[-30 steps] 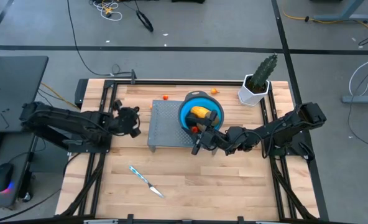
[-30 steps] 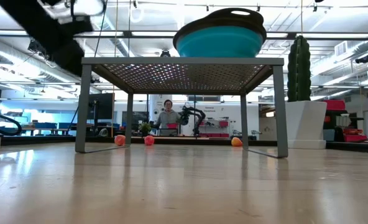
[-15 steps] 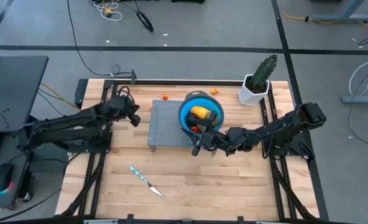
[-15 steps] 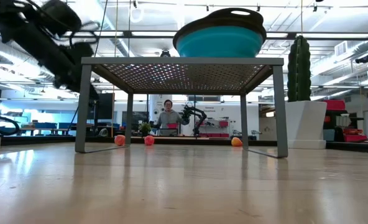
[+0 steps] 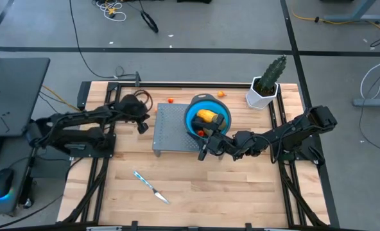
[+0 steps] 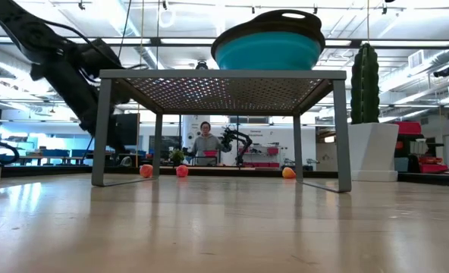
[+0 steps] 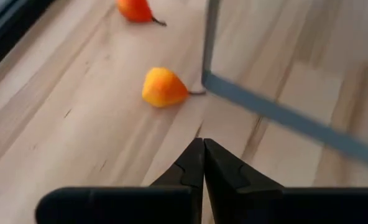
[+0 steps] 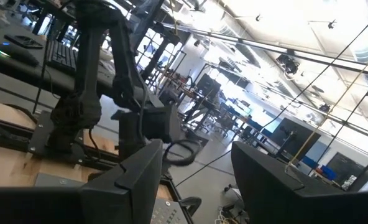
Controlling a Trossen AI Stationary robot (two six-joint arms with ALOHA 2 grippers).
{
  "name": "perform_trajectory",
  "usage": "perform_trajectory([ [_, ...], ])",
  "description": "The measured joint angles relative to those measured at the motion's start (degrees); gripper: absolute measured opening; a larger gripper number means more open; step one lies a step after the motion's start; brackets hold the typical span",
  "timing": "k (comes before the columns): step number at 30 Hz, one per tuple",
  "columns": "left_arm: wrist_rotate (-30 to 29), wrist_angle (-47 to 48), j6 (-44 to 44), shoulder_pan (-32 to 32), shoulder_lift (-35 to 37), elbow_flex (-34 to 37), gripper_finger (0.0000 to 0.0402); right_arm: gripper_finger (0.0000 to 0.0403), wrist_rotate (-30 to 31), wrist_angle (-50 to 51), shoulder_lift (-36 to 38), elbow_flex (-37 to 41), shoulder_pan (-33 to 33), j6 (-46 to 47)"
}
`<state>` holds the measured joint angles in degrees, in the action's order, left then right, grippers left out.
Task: Pick & Place Fruit
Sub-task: Put the orange pear into the blue strainer bowl on the shelf
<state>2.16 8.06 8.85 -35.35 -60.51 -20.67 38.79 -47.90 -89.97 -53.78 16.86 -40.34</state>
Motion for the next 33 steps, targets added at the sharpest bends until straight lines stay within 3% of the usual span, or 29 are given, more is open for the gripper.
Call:
perform_trajectory([
  [5,-5.13,-2.10,8.52,0.01,-4.40,-0.02,0.0008,0.0202,0.02,0.02,0.00,0.00,0.00,-0.02],
  [9,-8.50,-2.71,4.48,0.11,-5.18,-0.02,0.0017,0.0202,0.07,0.02,0.00,0.00,0.00,-0.02],
  [16,-2.95,-5.13,1.62,-0.88,-5.18,-0.07,0.0103,0.0202,0.02,0.02,0.00,0.00,0.00,-0.02],
  [24,-2.35,-10.44,9.61,-1.09,-5.18,-0.11,0.0222,0.0202,0.02,0.02,0.00,0.00,0.00,-0.02],
  [28,-0.83,-13.60,9.87,-1.11,-5.18,-0.11,0.0244,0.0202,0.04,0.02,0.00,0.00,0.00,-0.02],
  [33,0.60,-13.50,11.31,-1.11,-5.18,-0.11,0.0245,0.0202,0.04,0.04,0.00,0.00,0.00,-0.02],
])
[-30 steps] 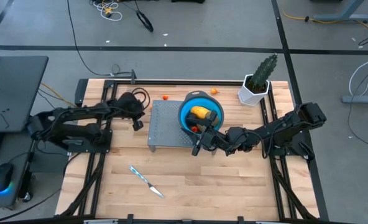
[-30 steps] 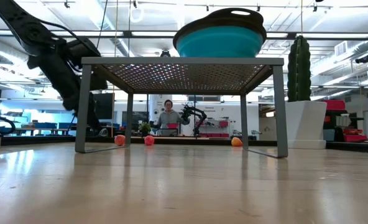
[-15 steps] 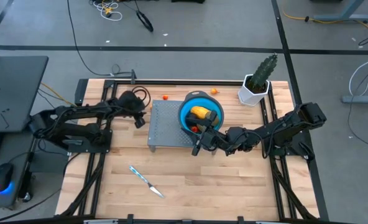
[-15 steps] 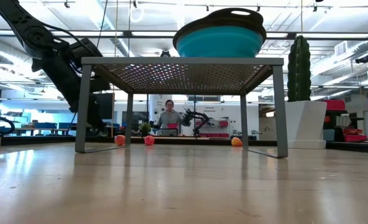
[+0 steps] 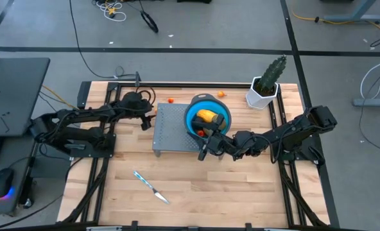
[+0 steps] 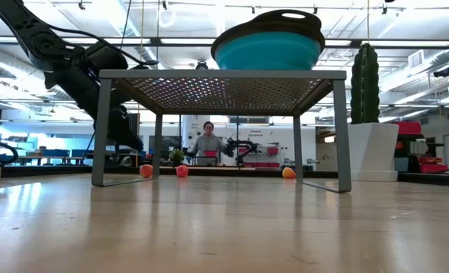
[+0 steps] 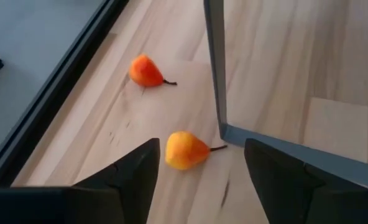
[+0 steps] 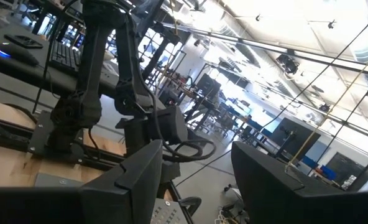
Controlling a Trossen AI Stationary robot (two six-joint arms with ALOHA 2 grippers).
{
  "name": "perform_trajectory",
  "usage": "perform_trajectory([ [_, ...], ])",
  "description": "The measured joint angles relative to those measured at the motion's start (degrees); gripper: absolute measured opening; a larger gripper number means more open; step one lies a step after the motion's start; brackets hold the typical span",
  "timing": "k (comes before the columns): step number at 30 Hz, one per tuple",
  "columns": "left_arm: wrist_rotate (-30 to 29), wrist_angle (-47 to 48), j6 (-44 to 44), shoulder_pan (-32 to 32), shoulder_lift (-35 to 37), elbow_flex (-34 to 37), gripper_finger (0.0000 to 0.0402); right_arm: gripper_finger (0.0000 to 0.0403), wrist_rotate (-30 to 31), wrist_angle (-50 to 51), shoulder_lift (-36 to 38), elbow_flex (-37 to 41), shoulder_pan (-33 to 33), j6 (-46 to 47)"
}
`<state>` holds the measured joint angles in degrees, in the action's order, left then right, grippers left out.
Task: Pick & Place Fruit
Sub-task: Put the orange pear into the blue strainer bowl on the shelf
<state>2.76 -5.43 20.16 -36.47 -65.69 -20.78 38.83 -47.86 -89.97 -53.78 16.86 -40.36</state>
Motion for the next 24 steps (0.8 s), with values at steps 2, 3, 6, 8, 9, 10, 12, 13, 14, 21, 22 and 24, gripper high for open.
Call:
perform_trajectory([
  [2,-0.04,-0.36,0.12,0.00,0.00,0.00,0.0244,0.0202,0.00,-0.02,0.00,0.00,0.00,0.00],
  [3,-0.04,-0.62,0.15,-0.01,0.00,0.00,0.0244,0.0202,-0.01,0.00,0.00,0.00,0.00,0.00],
  [6,-0.01,-1.63,0.21,0.00,-0.31,0.00,0.0245,0.0202,-0.04,-0.02,0.00,0.00,0.00,0.00],
  [8,0.21,-2.31,0.27,-0.04,-1.73,0.00,0.0248,0.0202,-0.07,-0.02,0.00,0.00,0.00,0.00],
  [9,0.43,-2.35,0.34,-0.22,-2.56,0.07,0.0249,0.0202,-0.07,-0.02,0.00,0.00,0.00,0.00],
  [10,0.59,-3.01,0.44,-0.39,-3.60,0.07,0.0251,0.0202,-0.07,-0.01,0.00,0.00,-0.02,0.00],
  [12,1.09,-5.46,0.59,-0.64,-6.07,0.07,0.0252,0.0202,-0.07,-0.02,0.00,0.00,-0.02,0.00],
  [13,1.10,-6.45,0.97,-0.76,-7.36,0.07,0.0252,0.0202,-0.05,0.00,0.00,0.00,-0.02,0.00],
  [14,1.15,-7.32,1.33,-0.91,-8.47,0.07,0.0252,0.0202,-0.04,-0.02,0.00,0.00,-0.02,0.00],
  [21,5.28,-12.29,1.31,-3.43,-13.43,0.07,0.0252,0.0202,0.00,0.05,0.00,0.02,-0.01,0.02],
  [22,5.57,-12.25,1.34,-3.85,-14.02,0.07,0.0252,0.0202,0.00,0.03,0.00,0.02,0.00,0.02],
  [24,5.76,-12.17,1.34,-4.42,-15.43,0.07,0.0252,0.0202,0.01,0.05,0.00,0.02,0.00,0.02],
])
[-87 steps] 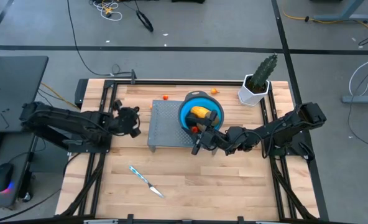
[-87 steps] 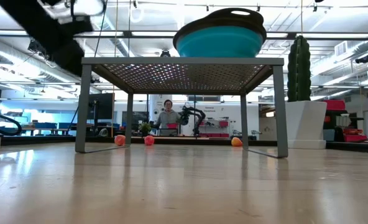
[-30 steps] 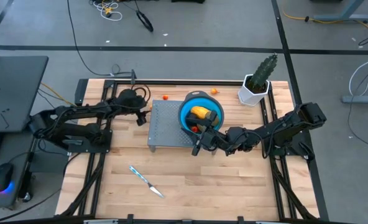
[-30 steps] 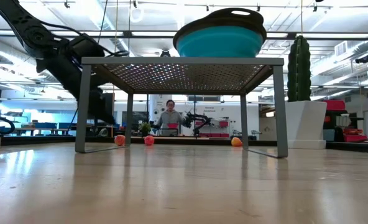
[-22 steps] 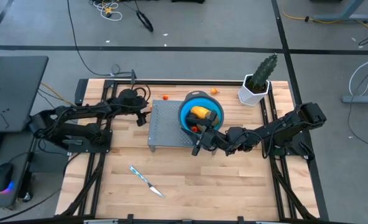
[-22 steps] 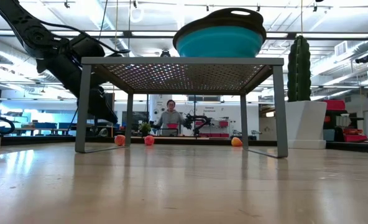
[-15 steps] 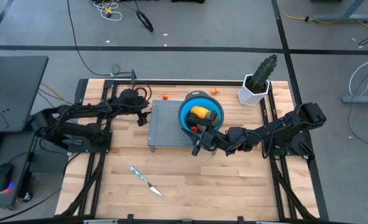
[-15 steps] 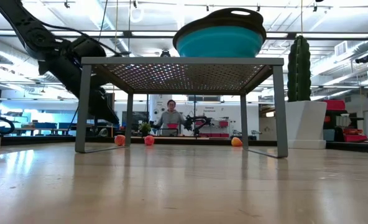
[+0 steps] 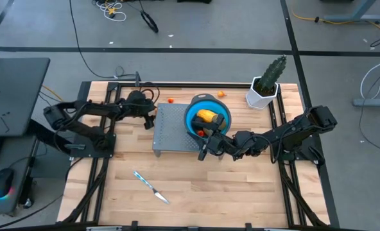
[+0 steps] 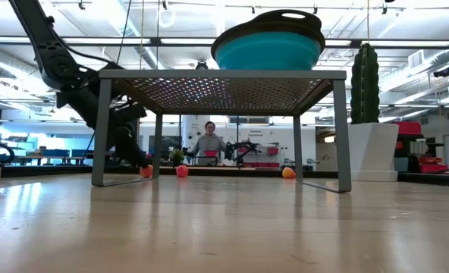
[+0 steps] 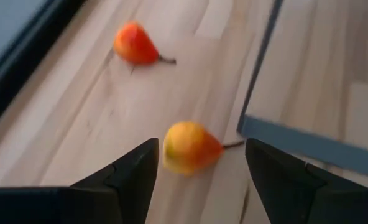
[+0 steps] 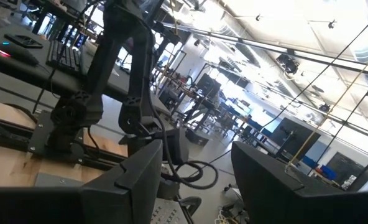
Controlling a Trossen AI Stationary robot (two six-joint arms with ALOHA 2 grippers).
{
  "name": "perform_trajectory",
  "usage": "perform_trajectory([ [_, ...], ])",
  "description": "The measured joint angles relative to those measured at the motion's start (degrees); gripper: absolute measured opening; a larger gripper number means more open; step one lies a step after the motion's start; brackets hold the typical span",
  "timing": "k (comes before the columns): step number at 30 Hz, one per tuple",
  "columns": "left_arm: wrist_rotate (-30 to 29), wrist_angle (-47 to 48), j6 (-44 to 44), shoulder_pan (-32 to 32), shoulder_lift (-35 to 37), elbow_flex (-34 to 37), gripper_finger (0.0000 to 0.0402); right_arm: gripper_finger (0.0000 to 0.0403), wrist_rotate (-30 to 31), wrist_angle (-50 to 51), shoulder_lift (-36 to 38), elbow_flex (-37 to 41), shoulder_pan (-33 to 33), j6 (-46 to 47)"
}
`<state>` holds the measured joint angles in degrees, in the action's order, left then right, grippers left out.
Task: Pick & Place Fruit
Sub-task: Put the orange pear into the blue strainer bowl on the shelf
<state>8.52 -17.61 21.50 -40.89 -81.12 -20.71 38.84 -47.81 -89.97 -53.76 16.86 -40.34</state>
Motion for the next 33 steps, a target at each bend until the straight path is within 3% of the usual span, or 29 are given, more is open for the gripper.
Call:
perform_trajectory([
  [22,1.01,-3.32,-1.62,-0.52,-3.37,-0.02,0.0252,0.0202,0.03,0.42,0.00,0.04,0.00,1.09],
  [33,-3.37,-1.54,-1.55,-0.52,-3.37,-0.02,0.0249,0.0202,0.03,0.42,0.00,0.04,0.00,1.09],
])
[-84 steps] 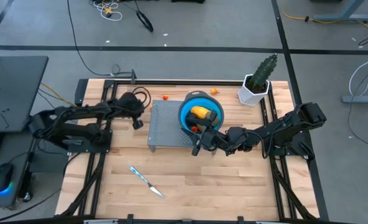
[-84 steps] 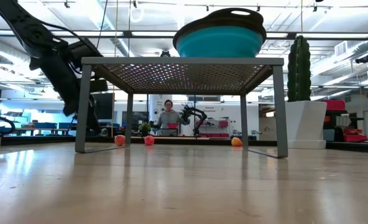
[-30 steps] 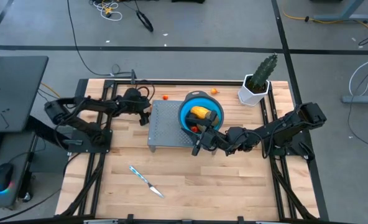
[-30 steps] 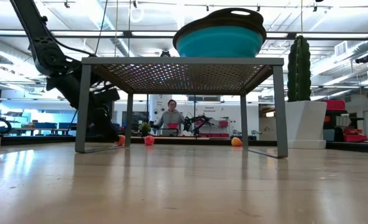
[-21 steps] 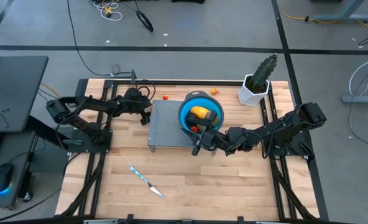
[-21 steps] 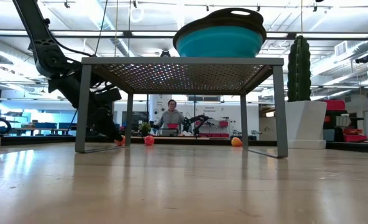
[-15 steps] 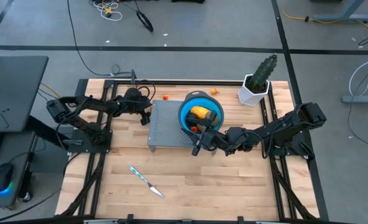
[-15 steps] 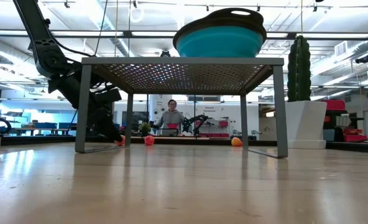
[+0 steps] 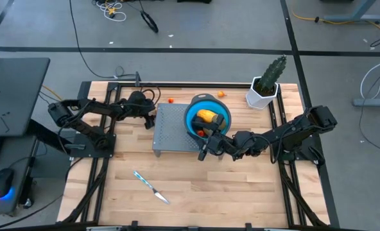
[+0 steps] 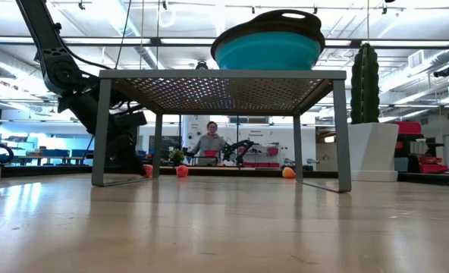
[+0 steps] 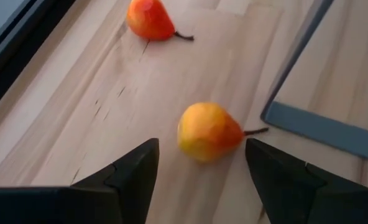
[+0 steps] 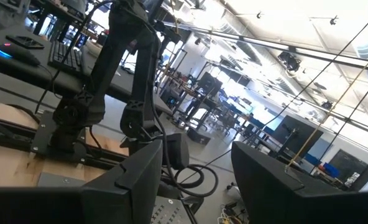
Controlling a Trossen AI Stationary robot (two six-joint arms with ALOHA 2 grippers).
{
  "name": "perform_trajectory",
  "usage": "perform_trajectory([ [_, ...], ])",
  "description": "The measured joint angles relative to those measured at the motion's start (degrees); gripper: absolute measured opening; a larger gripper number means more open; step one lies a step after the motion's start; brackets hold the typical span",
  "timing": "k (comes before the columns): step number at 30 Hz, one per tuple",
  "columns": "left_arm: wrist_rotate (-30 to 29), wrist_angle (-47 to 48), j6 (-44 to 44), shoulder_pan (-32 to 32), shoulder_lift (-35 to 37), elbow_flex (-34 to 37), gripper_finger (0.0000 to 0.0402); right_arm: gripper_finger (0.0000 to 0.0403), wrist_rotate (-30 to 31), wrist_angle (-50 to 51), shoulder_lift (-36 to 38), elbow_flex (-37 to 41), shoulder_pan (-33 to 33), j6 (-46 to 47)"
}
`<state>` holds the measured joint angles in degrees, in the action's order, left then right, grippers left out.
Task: Pick & Place Fruit
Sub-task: Put the orange pear into the blue strainer bowl on the shelf
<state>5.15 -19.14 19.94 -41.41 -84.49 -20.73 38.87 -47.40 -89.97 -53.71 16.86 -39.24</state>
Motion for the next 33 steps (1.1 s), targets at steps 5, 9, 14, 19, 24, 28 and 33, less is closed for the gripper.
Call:
perform_trajectory([
  [5,-1.29,1.37,-0.03,0.02,0.00,0.02,0.0208,0.0202,0.00,0.00,0.00,0.00,0.00,0.00],
  [9,0.22,1.64,-0.04,0.00,0.00,0.02,0.0160,0.0202,0.00,-0.02,0.00,0.00,0.00,0.00],
  [14,0.76,2.20,-0.01,0.00,0.00,0.02,0.0105,0.0202,0.02,-0.01,0.00,0.00,0.00,0.00],
  [19,1.12,3.23,0.20,0.04,0.08,-0.02,0.0052,0.0202,0.00,0.00,0.00,-0.01,0.00,0.00],
  [24,3.15,3.55,0.20,0.00,0.09,-0.02,0.0010,0.0202,0.00,-0.02,0.00,-0.02,0.00,0.00],
  [28,3.62,3.71,-0.27,-0.02,0.17,-0.02,0.0009,0.0202,0.00,0.00,0.00,0.00,0.00,0.00],
  [33,3.74,4.44,-1.14,-0.02,2.15,0.11,0.0040,0.0202,0.00,0.00,0.00,-0.02,0.00,0.00],
])
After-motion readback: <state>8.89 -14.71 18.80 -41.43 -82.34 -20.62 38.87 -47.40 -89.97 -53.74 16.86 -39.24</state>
